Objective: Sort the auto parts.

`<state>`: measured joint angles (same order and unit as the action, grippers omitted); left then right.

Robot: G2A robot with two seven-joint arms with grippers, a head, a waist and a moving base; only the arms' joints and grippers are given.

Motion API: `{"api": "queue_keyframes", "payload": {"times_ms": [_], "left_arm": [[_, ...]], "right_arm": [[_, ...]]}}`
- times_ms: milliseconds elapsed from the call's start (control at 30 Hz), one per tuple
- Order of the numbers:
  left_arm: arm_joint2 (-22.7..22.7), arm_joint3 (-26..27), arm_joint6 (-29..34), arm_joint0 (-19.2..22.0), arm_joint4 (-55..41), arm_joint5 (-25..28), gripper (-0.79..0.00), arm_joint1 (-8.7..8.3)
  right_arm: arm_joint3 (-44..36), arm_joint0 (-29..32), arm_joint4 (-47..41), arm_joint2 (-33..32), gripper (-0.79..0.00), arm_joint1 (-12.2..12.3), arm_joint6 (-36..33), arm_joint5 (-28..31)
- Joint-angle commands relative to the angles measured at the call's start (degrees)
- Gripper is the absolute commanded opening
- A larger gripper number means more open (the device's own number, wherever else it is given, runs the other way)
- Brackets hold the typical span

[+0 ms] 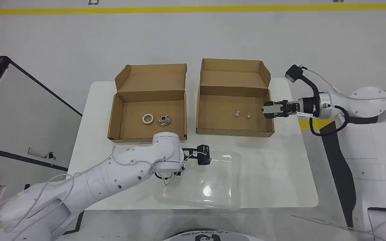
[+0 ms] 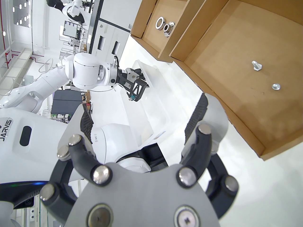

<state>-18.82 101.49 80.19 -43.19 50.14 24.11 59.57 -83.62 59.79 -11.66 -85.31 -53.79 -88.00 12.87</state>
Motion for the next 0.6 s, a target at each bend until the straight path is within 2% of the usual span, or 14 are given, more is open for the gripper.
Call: {"api": "queue_keyframes", "payload": {"times_ms": [0,300,567], "left_arm": [[0.3,0.1,0.2,0.2,-0.4,-0.2,-0.459,0.02],[2.6,0.2,0.9,2.0,-2.7,-1.0,-0.431,-0.18],[0.9,1.0,0.4,2.2,-2.4,-0.8,-0.456,-0.37]], "right_arm": [[0.0,0.0,0.0,0.0,0.0,0.0,0.0,0.0],[0.0,0.0,0.0,0.0,0.0,0.0,0.0,0.0],[0.0,0.0,0.0,0.0,0.0,0.0,0.0,0.0]]}}
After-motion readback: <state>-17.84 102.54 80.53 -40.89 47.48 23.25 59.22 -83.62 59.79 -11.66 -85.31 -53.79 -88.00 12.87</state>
